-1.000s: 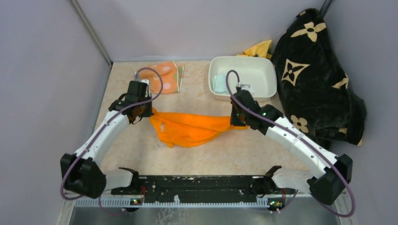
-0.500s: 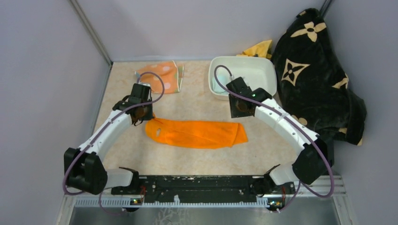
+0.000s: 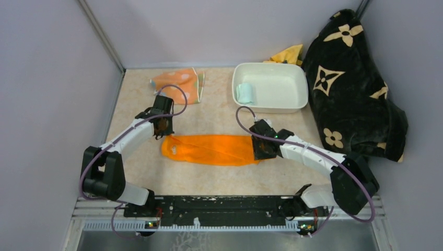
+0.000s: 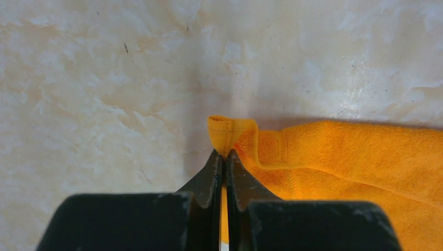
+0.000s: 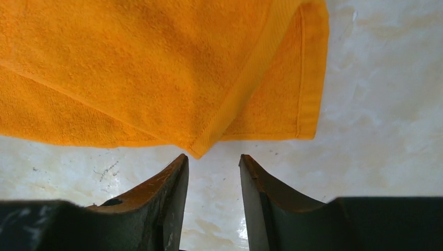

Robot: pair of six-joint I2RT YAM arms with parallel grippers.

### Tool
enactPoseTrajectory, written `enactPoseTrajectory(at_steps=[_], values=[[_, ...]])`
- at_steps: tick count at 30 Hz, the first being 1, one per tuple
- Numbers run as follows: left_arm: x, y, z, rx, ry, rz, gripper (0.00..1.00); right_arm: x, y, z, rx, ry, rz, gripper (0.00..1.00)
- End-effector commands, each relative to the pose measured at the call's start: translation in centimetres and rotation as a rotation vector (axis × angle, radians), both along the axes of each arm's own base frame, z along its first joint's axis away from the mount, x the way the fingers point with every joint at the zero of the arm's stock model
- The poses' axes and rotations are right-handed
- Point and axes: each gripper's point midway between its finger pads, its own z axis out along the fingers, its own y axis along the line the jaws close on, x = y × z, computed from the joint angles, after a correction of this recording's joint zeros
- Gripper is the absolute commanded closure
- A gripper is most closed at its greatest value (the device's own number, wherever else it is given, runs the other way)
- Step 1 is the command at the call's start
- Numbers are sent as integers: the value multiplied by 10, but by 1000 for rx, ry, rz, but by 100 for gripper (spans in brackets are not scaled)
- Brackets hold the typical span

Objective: Roll the towels
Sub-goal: Flatten out the towel at the center of the board.

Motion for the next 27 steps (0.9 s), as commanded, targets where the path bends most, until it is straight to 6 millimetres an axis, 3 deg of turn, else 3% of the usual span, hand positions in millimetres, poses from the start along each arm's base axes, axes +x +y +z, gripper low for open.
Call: enactPoseTrajectory(at_steps=[1, 12, 19, 22, 25, 27], values=[[4, 4, -3, 14, -22, 7, 96, 9, 21, 10, 234, -95, -181, 60], [3, 3, -7, 16, -9, -4, 96, -6, 26, -24, 358, -48, -280, 64], [4, 2, -8, 13, -7, -9, 96, -5, 23, -30, 363, -60, -317, 70], [4, 2, -8, 13, -7, -9, 96, -1, 21, -19, 366, -87, -326, 83], [5, 2, -7, 12, -13, -9, 96, 7, 15, 6, 356, -150, -334, 98], [7, 0, -5, 1, -19, -10, 94, 15, 6, 24, 338, -197, -350, 100]])
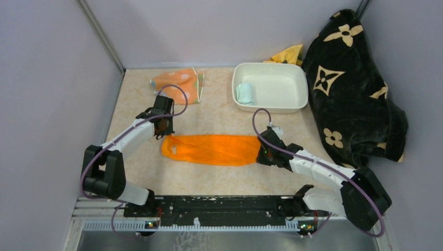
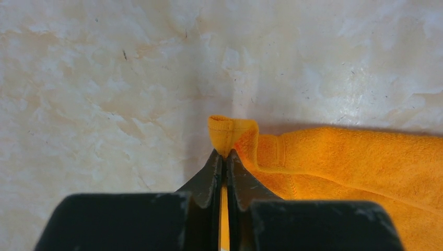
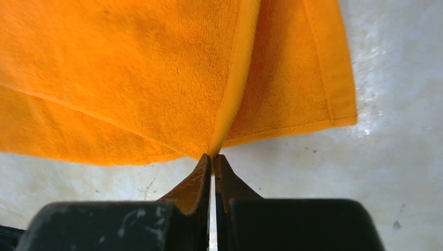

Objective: Roll the towels
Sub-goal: Flatten out the towel at the center of the board.

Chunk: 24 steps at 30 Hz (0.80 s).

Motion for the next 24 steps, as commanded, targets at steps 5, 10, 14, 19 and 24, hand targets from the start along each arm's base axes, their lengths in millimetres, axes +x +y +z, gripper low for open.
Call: enactPoseTrajectory(at_steps=[5, 10, 14, 19, 24], values=[[12, -4, 6, -77, -24, 17, 83, 53, -47, 91, -27, -234, -173, 100], [13, 3, 16, -165, -49, 78, 58, 70, -80, 111, -67, -285, -245, 100], [14, 5, 21, -223, -70, 101, 50, 76, -91, 114, -93, -297, -259, 100], [28, -10, 16, -297, -32, 71, 47, 82, -86, 115, -86, -323, -214, 100], [52, -27, 14, -445, 10, 13, 47, 84, -78, 113, -69, -326, -163, 100]])
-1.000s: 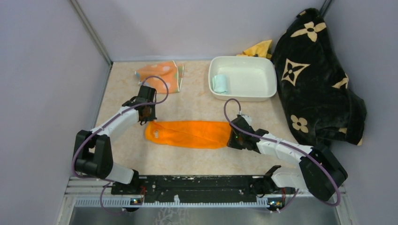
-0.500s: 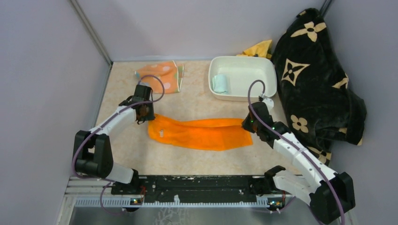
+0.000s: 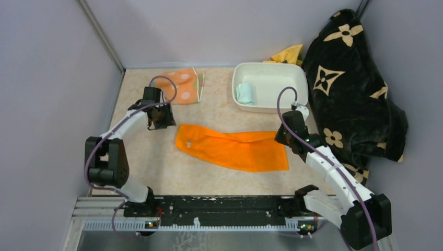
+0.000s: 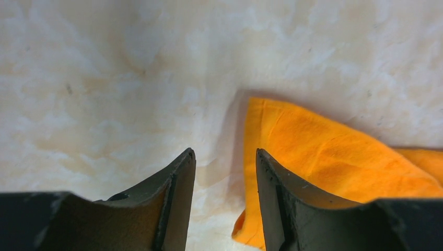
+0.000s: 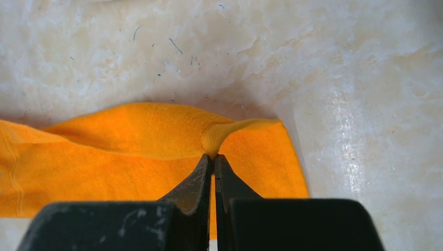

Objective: Roll the towels
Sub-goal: Flatten out the towel at the center of the board.

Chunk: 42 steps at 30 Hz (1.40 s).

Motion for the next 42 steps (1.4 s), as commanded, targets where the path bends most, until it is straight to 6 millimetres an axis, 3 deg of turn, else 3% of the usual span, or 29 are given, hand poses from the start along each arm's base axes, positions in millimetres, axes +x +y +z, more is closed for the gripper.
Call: enactPoseTrajectory(at_steps=[1, 6, 16, 21, 31, 42], values=[[30, -24, 10, -205, -19, -64, 47, 15, 8, 17, 16, -70, 52, 100], [42, -27, -3, -395, 44, -44, 44, 14, 13, 14, 26, -64, 79, 100], [18, -45, -42, -644, 219, -55, 43, 10, 15, 10, 38, -56, 92, 100], [18, -55, -52, -725, 257, -68, 49, 13, 16, 11, 41, -57, 94, 100], [33, -42, -34, -819, 170, -66, 71, 16, 15, 17, 24, -67, 96, 100], [33, -45, -2, -844, 80, -128, 93, 19, 13, 33, 3, -91, 112, 100]])
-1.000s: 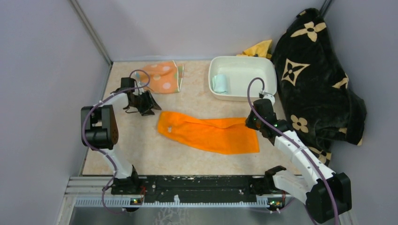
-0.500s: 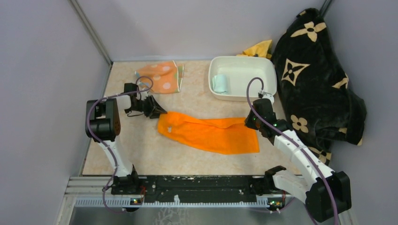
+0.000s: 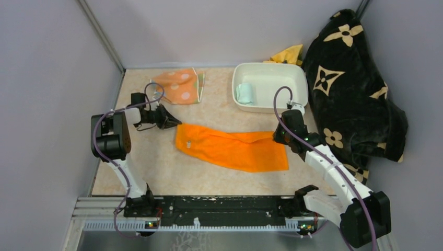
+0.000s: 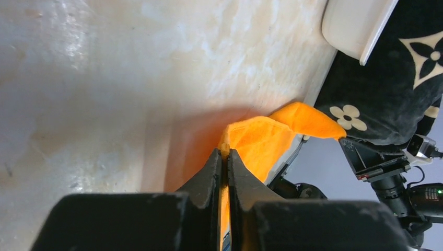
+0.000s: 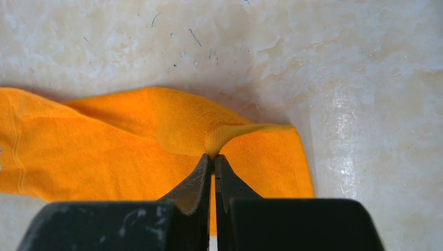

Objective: Roll the towels
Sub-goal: Flatten out the towel at the center of the board.

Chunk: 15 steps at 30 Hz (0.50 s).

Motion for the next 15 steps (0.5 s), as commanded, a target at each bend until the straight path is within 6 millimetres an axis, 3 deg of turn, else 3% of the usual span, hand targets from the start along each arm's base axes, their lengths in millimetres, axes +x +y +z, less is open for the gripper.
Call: enactPoseTrajectory(at_steps=[1, 4, 9, 15], values=[[2, -3, 33, -5, -120, -29, 95, 16, -2, 38, -7, -93, 1, 100], [5, 1, 58, 35, -202, -24, 100, 20, -7, 62, -37, -140, 3, 100], [13, 16, 116, 188, -402, 8, 100, 25, -18, 109, -76, -231, 5, 100], [-4, 32, 194, 350, -650, 71, 100, 19, -22, 159, -83, -339, 33, 100]])
